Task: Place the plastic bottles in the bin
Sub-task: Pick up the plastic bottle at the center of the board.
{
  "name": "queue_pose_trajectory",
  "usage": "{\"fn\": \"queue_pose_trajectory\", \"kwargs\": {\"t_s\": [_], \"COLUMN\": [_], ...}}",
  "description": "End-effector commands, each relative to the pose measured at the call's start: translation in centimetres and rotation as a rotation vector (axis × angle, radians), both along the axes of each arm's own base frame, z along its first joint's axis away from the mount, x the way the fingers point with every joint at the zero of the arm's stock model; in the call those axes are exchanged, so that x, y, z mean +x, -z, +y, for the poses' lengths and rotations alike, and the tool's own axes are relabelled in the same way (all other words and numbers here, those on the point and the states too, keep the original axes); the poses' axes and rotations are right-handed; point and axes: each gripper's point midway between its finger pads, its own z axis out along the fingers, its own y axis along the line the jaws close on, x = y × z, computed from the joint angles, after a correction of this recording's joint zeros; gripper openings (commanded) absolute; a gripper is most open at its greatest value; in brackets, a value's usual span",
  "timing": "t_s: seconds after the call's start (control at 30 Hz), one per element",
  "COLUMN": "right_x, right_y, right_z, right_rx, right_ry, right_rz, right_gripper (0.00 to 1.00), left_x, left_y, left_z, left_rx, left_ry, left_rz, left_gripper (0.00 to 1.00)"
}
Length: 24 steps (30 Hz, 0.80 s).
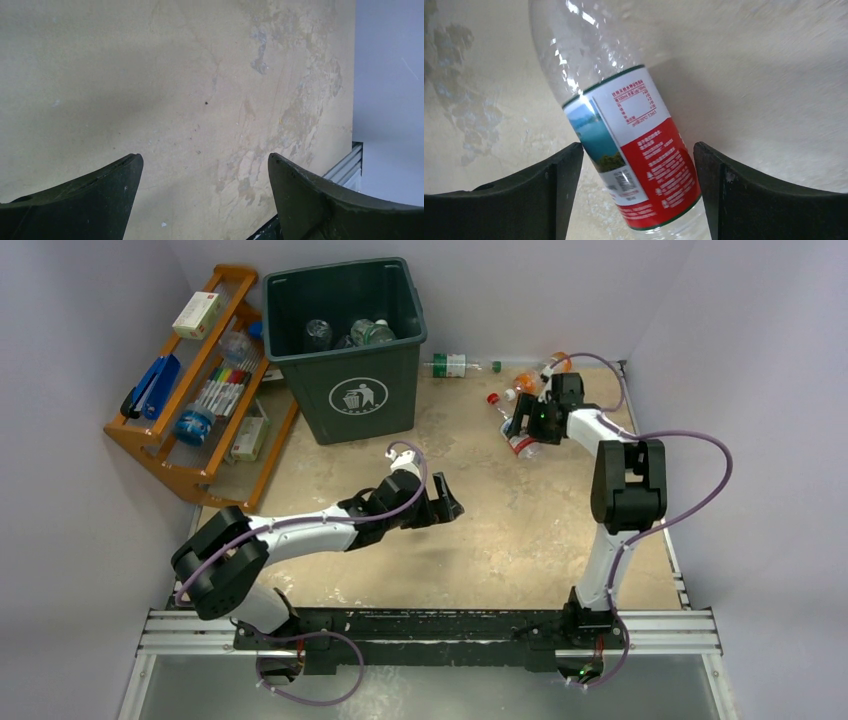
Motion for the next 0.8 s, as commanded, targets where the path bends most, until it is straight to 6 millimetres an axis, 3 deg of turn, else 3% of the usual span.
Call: {"fn": "queue_pose_trajectory", "kwargs": {"t_s": [0.0, 0.27, 0.43, 0.6, 0.77], "right_x": [-1.3, -4.5, -4.5, -4.2, -4.1], "right_y": [-1.3, -0.8, -1.3, -5.2, -11.3], "right_z": [1.7, 3.3, 3.1, 2.9, 2.8], "right_rx": [-0.027, -0.018, -0.039, -0.052, -0.052], "right_ry": [-0.041, -0.072, -0.081, -0.08, -0.075], "right_rz": [-0.033, -0.015, -0.024, -0.104, -0.221], "right_gripper": [0.83, 0.7, 0.57, 0.54, 0.53], "left_x": [1.9, 4.5, 5.8, 5.9, 5.3], "left_y": [-0.9, -2.7, -4.0, -2.9, -0.4], "left_z": [1.0, 3.6, 3.1, 3.4, 4.3], "left_rx": [-0.028, -0.06, -0.067, -0.059, -0.046], "left_ry": [-0.014, -0.084, -0.079, -0.082, -0.089], "left_rz": [-0.048, -0.074, -0.088, -0.073, -0.033], "left_gripper": [0.96, 0.96, 0.96, 0.96, 0.96]}}
